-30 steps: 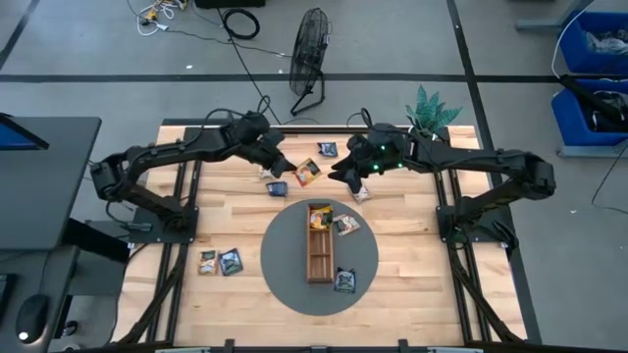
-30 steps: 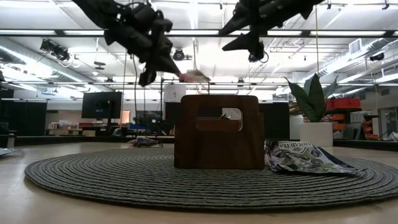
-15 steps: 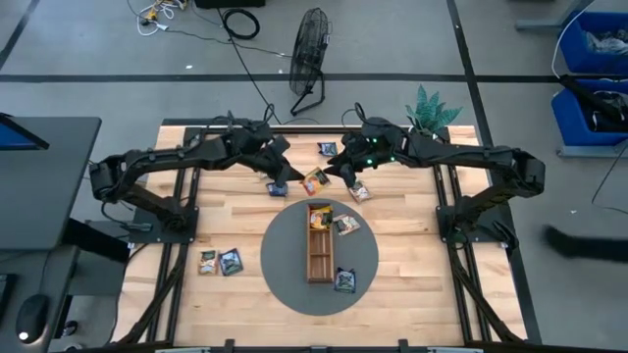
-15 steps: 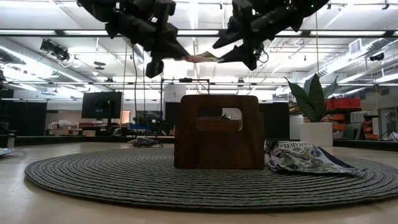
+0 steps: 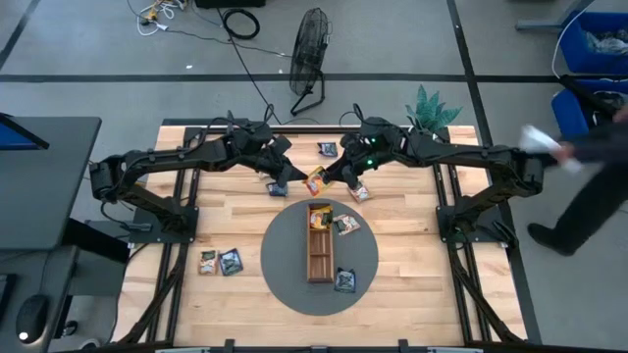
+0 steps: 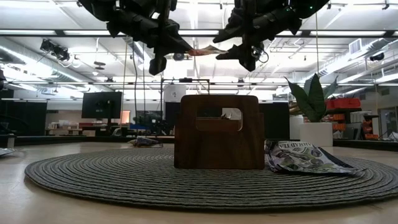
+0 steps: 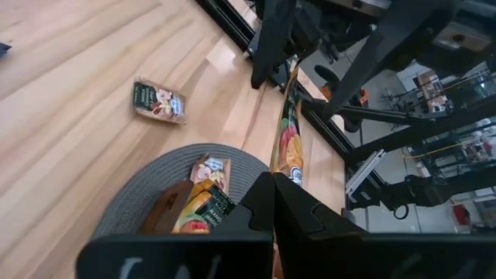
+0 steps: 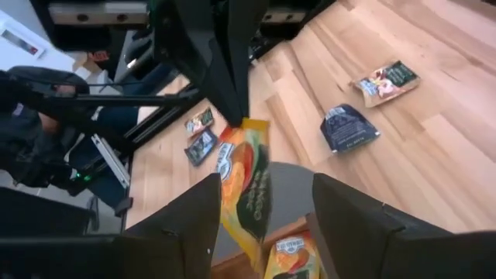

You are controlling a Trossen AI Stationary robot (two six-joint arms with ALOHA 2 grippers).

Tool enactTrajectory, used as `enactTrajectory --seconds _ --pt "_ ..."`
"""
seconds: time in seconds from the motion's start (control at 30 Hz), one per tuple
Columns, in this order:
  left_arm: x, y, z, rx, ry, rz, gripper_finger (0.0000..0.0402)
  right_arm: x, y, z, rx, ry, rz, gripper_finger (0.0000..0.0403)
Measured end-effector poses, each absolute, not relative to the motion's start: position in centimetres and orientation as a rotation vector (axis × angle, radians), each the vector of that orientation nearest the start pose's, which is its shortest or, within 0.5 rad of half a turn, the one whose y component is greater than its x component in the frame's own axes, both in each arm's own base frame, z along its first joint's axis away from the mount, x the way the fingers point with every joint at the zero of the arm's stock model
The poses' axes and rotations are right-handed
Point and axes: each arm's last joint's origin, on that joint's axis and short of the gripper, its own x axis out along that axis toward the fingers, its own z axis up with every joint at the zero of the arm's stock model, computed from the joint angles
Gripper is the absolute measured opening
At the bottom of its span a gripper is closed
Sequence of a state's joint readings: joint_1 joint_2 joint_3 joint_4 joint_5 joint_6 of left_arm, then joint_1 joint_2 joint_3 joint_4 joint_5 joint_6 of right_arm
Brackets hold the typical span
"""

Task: Pick & Place Tea
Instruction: Put the orange tea bag into the top section of the wooden organizer

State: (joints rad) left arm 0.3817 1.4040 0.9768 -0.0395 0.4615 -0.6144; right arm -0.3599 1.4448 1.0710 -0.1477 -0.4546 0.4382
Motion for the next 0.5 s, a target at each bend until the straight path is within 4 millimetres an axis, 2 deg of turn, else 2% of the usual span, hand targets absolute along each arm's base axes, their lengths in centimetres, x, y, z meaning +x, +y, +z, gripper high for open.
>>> enactTrajectory --seconds 0.1,0.23,0.37,0.5 --pt "29.07 10.27 27.55 -0.796 0.434 0.051 0.0000 30.20 -10.01 28.50 0.642 0.498 -0.006 0.0196" --pt "29.14 10.29 27.73 -0.800 0.416 0.043 0.0000 30.21 -9.91 28.52 0.650 0.501 0.017 0.0159" --pt "29.16 10.29 27.76 -0.809 0.413 0.043 0.0000 30.24 -9.89 28.61 0.652 0.495 0.037 0.0102" --pt "29.16 10.29 27.77 -0.813 0.412 0.044 0.0000 30.35 -9.91 28.82 0.643 0.472 0.050 0.0024"
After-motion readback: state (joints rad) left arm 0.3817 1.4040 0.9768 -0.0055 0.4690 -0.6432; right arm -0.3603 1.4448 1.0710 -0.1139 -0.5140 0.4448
